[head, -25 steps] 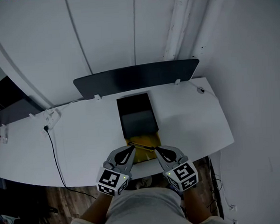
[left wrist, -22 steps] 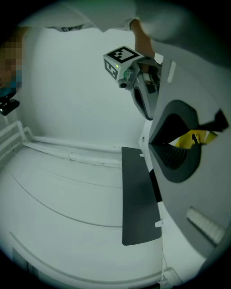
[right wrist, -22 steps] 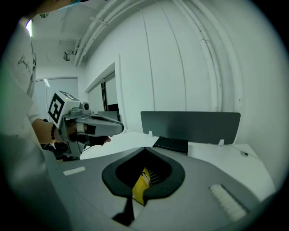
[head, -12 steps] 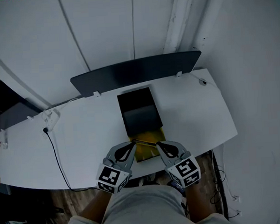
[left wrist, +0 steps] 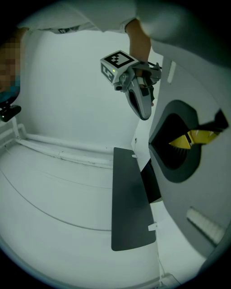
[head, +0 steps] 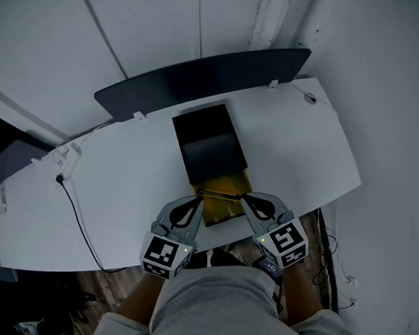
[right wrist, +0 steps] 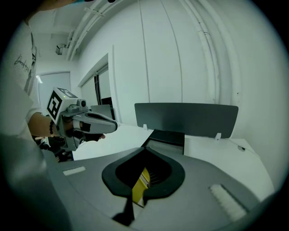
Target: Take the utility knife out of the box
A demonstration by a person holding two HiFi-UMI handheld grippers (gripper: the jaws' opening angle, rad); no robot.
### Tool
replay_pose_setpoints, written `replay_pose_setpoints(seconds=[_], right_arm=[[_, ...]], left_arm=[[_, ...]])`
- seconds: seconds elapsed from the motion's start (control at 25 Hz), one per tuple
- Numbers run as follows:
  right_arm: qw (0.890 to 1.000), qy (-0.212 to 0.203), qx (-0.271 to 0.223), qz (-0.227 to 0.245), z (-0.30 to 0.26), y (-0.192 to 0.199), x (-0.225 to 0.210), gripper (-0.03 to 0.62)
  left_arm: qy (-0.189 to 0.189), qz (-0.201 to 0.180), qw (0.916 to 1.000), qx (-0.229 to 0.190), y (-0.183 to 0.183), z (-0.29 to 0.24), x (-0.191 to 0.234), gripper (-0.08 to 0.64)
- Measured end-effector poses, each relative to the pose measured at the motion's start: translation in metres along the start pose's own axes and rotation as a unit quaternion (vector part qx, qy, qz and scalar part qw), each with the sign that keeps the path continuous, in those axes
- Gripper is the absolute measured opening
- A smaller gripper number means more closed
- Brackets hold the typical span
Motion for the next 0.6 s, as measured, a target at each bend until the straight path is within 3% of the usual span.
replay_pose_setpoints(seconds=[0.6], right_arm=[[0.999,-0.023,0.048,0.002,-0.035,0.036,-0.007,0.014]], left_arm=[[-0.02,0.028,0.9991,0.024,0.041,-0.006,0.023,0.001]])
Point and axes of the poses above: the fingertips, and each gripper's own axes: z backward along the fingers, x to its left, y out of its underside, the point moved 4 cm from there along z, backward along the fingers, and after that the axes turned 6 degrees about -x, right-handed, at the moved point
